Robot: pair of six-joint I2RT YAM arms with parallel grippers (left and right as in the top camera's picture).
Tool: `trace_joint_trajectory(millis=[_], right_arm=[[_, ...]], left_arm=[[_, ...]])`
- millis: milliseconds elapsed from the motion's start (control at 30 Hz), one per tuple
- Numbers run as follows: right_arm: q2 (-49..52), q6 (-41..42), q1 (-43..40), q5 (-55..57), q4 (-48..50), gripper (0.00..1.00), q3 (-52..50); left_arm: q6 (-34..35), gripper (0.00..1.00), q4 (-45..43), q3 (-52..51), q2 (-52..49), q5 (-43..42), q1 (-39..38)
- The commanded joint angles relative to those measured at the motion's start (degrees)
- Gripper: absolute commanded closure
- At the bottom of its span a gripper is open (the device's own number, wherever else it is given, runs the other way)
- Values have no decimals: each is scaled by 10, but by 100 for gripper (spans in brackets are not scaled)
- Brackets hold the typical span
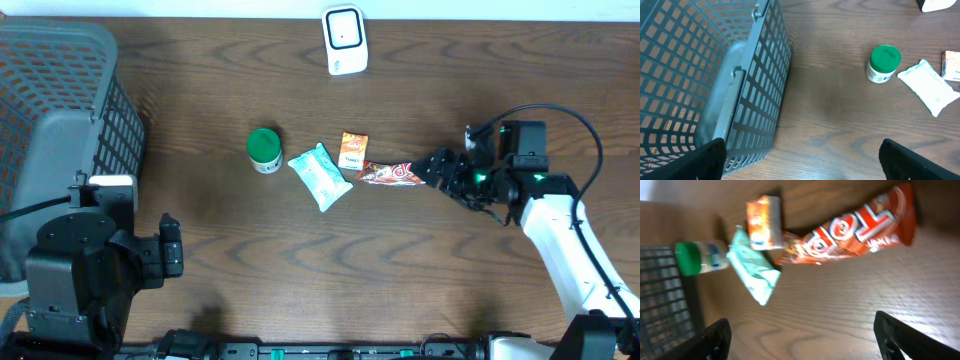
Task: Scan the item barcode
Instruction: 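Reach the right gripper to the red Top bar and grasp it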
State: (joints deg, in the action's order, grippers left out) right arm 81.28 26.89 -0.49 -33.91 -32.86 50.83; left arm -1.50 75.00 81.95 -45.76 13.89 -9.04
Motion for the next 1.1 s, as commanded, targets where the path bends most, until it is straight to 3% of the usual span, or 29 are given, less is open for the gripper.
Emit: trace_joint_trajectory(millis=[0,367,700,1067], right_arm=[[2,14,29,76,-20,13,4],[2,50,47,129,-37,6,4],[5,196,48,184,-26,5,4],[104,249,49,188,28,8,4]], left_arm=[[3,2,0,-2,-1,3,2],[3,2,0,-2,-1,3,2],[3,2,0,-2,-1,3,2],[3,2,0,-2,-1,3,2]])
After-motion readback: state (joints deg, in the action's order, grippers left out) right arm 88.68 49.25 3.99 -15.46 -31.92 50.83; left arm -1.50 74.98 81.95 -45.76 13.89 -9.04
